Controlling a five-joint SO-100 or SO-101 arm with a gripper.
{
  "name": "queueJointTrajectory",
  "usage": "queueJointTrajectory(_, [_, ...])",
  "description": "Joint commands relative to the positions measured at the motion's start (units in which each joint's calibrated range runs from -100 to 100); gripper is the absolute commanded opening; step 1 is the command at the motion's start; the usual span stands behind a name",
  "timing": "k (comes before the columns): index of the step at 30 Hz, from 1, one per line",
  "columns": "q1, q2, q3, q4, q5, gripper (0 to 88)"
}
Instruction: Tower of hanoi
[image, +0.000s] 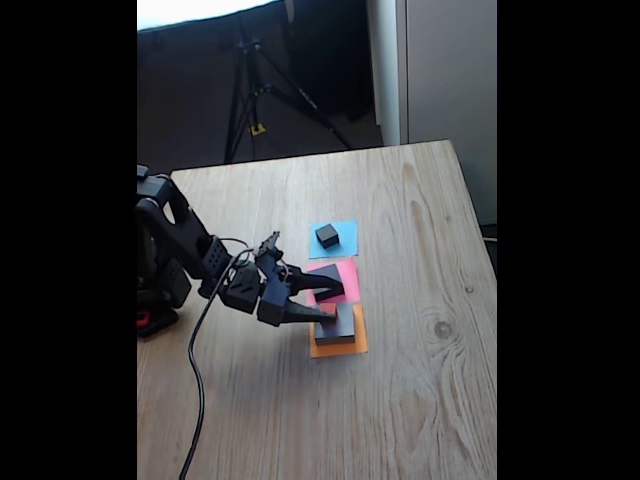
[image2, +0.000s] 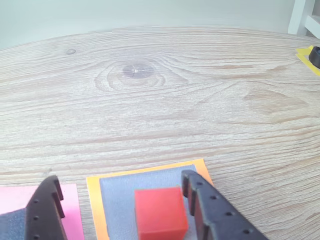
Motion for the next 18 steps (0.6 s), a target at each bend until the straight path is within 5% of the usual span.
queueJointTrajectory(1, [-1.4, -16.6, -1.6, 21.3, 0.9, 24.6])
queueJointTrajectory(12, [-7.6, -42.0, -17.6, 76.2, 0.9, 0.5])
queueJointTrajectory(18, [-14.4, -48.2, -32.3, 99.1, -2.6, 0.4])
